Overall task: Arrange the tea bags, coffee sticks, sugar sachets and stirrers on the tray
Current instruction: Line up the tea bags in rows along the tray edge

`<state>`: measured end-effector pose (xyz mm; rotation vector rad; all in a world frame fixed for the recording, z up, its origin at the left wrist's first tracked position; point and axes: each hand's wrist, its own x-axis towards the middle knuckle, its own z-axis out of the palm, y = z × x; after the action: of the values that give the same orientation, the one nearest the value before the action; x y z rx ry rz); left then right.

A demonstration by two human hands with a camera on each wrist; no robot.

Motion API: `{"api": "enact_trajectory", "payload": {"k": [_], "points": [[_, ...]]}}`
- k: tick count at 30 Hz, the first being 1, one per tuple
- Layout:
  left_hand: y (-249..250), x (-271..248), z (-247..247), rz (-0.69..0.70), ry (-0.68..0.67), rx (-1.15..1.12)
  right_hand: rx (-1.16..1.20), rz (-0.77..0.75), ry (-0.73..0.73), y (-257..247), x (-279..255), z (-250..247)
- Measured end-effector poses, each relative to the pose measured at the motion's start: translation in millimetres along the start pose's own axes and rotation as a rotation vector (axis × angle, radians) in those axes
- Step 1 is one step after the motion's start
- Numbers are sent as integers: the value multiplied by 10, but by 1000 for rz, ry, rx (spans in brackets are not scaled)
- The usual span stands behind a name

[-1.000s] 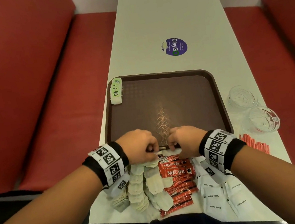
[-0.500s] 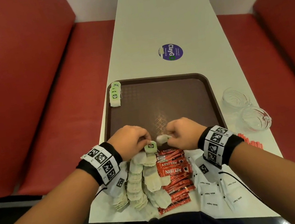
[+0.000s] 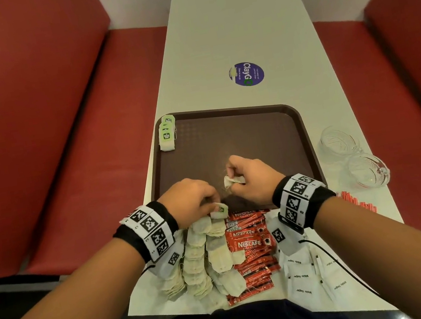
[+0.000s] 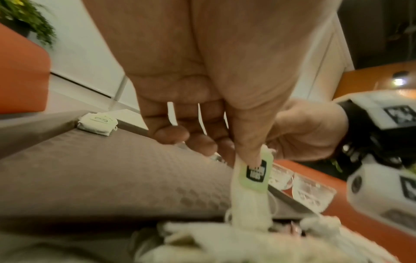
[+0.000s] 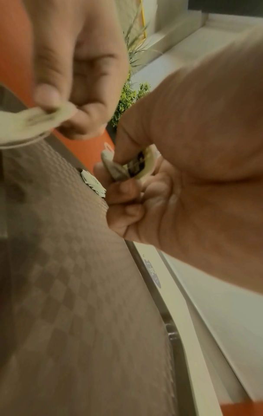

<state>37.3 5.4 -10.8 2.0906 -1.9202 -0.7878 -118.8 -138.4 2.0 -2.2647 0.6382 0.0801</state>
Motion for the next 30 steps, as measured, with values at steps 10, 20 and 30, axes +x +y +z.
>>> {"api": "enact_trajectory", "payload": {"k": [10, 20, 30], "points": [[-124, -30, -327, -51, 243, -102, 28, 16, -1, -98, 88, 4], [-159, -8, -445, -85, 321, -139, 207, -42, 14, -157, 237, 85], [-306, 25, -550, -79, 355, -206, 183, -6, 53, -178, 436, 121]]}}
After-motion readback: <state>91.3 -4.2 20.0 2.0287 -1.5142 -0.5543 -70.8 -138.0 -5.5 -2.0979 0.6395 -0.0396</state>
